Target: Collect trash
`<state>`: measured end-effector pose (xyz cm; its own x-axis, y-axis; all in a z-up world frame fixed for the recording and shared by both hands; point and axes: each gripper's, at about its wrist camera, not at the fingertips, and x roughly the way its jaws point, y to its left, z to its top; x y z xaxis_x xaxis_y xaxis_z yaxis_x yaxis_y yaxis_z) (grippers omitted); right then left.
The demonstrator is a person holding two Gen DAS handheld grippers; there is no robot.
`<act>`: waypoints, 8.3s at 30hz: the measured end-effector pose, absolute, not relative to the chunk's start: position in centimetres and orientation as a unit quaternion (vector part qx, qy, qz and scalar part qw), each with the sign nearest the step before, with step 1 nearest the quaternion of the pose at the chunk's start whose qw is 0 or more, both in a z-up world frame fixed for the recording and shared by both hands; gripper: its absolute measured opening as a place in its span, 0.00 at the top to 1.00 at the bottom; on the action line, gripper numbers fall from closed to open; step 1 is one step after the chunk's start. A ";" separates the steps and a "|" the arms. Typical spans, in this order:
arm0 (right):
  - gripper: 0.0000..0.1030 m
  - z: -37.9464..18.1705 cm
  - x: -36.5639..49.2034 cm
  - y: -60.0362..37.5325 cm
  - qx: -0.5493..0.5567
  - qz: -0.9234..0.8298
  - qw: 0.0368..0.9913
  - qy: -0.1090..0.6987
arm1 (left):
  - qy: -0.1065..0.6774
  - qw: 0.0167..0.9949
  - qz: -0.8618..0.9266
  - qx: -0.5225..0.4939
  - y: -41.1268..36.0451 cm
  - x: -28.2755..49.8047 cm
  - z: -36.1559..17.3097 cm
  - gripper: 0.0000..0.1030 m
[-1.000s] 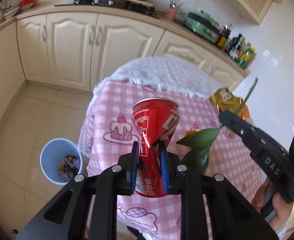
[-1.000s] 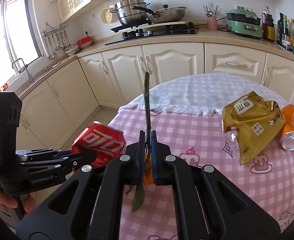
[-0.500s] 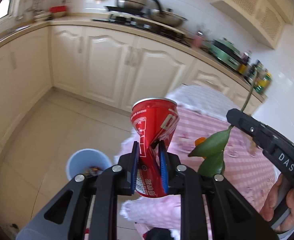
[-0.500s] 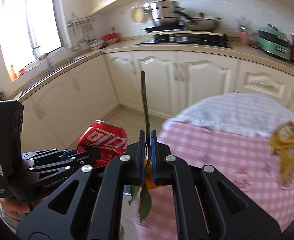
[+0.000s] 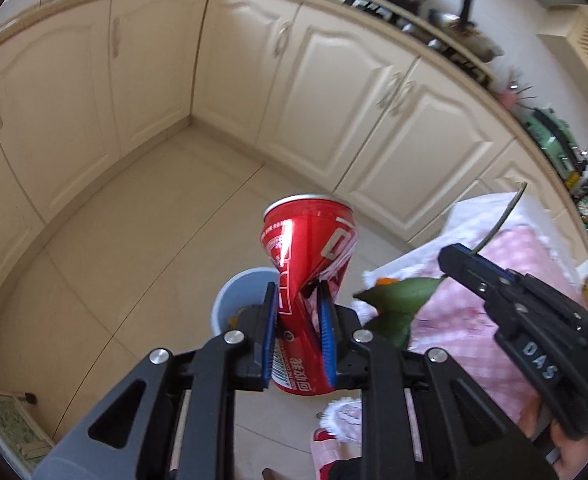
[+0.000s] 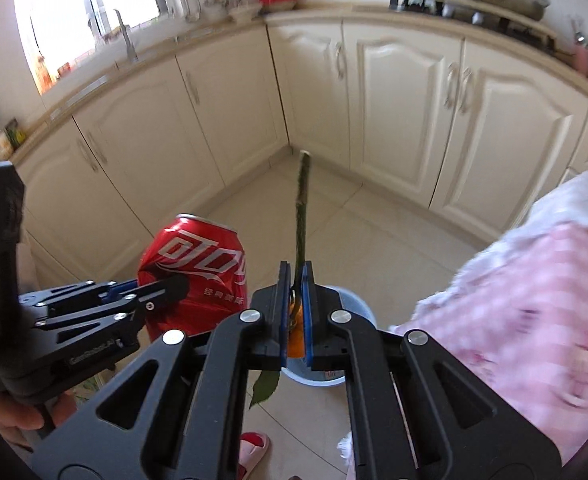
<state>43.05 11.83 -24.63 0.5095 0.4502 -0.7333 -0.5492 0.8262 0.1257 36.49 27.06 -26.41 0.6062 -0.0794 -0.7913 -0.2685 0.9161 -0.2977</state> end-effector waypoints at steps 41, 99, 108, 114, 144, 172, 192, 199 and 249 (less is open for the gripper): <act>0.38 -36.8 49.0 8.7 -0.041 0.171 0.858 0.483 | 0.554 0.803 0.057 -0.213 26.1 45.0 -40.4 0.57; 0.29 -16.6 28.6 -43.0 0.179 -0.092 0.943 0.265 | 0.438 0.871 -0.216 -0.058 -22.5 41.9 -18.2 0.30; 0.29 -17.6 33.2 -49.3 0.280 -0.078 0.918 0.271 | 0.447 0.871 -0.187 -0.080 -24.7 45.9 -20.0 0.31; 0.29 -19.5 37.2 -52.1 0.339 -0.062 0.892 0.294 | 0.448 0.866 -0.210 -0.070 -25.7 46.6 -19.8 0.79; 0.81 -14.1 37.2 -37.4 0.205 0.052 0.931 0.297 | 0.308 0.934 -0.150 -0.105 -15.2 40.3 -12.4 0.96; 0.81 -22.7 40.5 9.1 0.025 0.297 0.862 0.409 | 0.343 0.902 0.123 -0.230 27.6 31.8 -21.5 0.96; 0.81 -43.7 49.9 9.8 -0.024 0.180 0.826 0.533 | 0.535 0.800 0.109 -0.251 26.7 46.5 -44.9 0.93; 0.81 -45.7 51.2 9.6 -0.003 0.172 0.821 0.544 | 0.542 0.794 0.090 -0.261 25.3 48.0 -46.8 0.56; 0.50 -26.9 39.2 10.7 -0.072 0.217 0.881 0.413 | 0.452 0.865 0.139 -0.169 25.5 34.1 -29.8 0.30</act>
<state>39.18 10.74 -26.91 0.5638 0.3239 -0.7597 -0.4422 0.8953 0.0535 34.08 25.53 -29.76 0.5523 0.0865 -0.8291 -0.3929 0.9042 -0.1674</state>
